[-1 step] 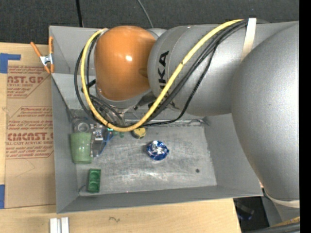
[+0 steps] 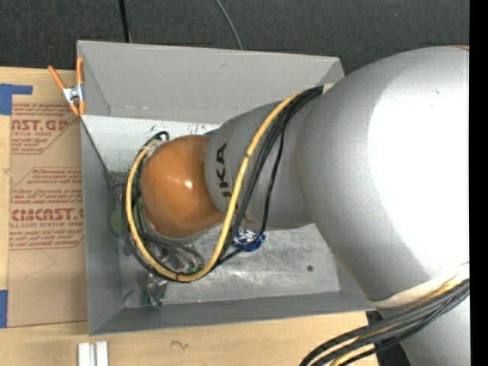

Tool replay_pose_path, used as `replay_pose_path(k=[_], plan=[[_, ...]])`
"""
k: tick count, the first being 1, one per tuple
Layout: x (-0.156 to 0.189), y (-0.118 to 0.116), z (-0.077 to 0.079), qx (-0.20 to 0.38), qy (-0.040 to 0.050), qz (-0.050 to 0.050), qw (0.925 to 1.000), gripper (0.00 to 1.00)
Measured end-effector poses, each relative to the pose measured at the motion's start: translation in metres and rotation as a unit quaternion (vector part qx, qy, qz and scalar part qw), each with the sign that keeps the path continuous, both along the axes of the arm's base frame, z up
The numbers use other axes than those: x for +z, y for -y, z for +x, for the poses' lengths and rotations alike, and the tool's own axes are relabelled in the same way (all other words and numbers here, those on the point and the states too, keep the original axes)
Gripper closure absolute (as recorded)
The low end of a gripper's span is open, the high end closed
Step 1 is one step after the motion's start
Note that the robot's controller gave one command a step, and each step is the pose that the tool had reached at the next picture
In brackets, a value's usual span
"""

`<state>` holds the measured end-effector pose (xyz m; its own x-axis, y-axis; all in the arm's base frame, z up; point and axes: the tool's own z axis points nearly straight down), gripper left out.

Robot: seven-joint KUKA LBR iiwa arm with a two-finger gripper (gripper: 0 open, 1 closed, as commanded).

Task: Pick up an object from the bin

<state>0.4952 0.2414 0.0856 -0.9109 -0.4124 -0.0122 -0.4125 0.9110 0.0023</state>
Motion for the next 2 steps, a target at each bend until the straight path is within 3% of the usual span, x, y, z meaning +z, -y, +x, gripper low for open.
replay_pose_path(k=[1,2], plan=[[0.019,0.007,-0.015,0.207,-0.0033,-0.004,0.9783,0.0],[0.014,0.02,-0.006,0.455,-0.0025,-0.004,0.8904,0.0]])
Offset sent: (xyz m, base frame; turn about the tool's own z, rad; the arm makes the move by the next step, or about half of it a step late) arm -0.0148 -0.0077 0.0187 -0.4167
